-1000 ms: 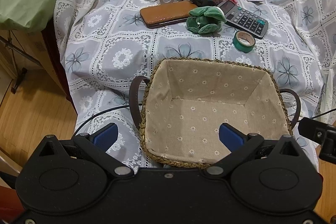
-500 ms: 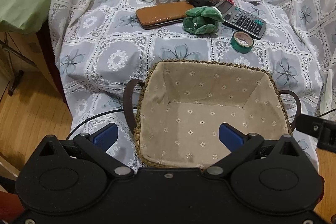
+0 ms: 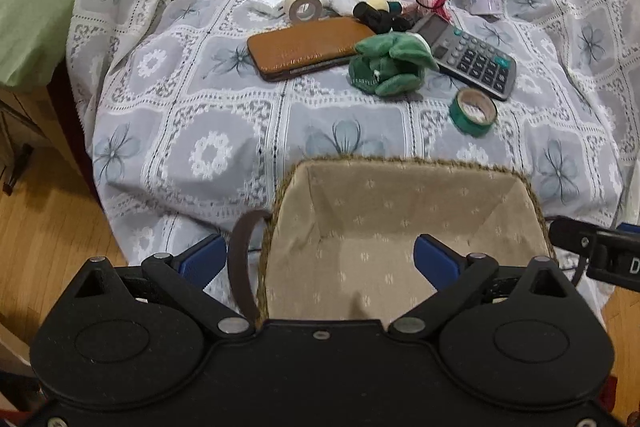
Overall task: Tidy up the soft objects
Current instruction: 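Grasp the green tape roll with the right tool while the left tool reaches the green plush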
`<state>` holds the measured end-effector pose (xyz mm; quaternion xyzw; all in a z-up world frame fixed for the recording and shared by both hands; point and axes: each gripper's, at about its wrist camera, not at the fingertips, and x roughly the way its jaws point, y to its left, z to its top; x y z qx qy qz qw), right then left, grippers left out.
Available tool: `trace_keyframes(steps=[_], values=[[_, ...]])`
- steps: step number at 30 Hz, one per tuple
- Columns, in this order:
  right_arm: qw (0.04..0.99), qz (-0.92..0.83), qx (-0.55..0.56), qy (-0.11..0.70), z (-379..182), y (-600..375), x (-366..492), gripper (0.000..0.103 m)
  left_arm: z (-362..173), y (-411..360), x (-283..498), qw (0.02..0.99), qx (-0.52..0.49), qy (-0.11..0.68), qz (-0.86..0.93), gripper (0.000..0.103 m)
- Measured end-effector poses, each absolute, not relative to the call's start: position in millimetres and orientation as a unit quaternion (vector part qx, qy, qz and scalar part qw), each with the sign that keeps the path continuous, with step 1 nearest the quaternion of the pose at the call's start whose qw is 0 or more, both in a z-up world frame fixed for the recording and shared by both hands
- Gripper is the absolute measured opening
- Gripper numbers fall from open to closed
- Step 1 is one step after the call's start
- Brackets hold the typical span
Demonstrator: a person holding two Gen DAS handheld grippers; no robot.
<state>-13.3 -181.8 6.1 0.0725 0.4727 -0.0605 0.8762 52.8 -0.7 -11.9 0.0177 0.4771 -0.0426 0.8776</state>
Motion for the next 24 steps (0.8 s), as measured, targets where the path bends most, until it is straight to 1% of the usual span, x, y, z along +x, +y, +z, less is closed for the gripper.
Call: trace_keyframes(steps=[10,12,14,22,24], values=[[0.890,-0.053,0.085,0.446,1,-187,48,0.088,-12,-1,103,0.885,0.004,0.464,-0.046,0.096],[0.887,-0.049,0.083,0.451,-5,-185,62,0.084,-15,-1,113,0.882,0.001,0.469,-0.047,0.095],[0.886,-0.047,0.081,0.455,-10,-184,75,0.083,-17,-1,124,0.879,-0.002,0.474,-0.050,0.093],[0.884,-0.018,0.050,0.464,-30,-169,114,0.076,-27,3,151,0.876,0.004,0.479,-0.053,0.093],[0.884,-0.013,0.041,0.466,-34,-166,122,0.072,-28,5,156,0.876,0.000,0.479,-0.055,0.093]])
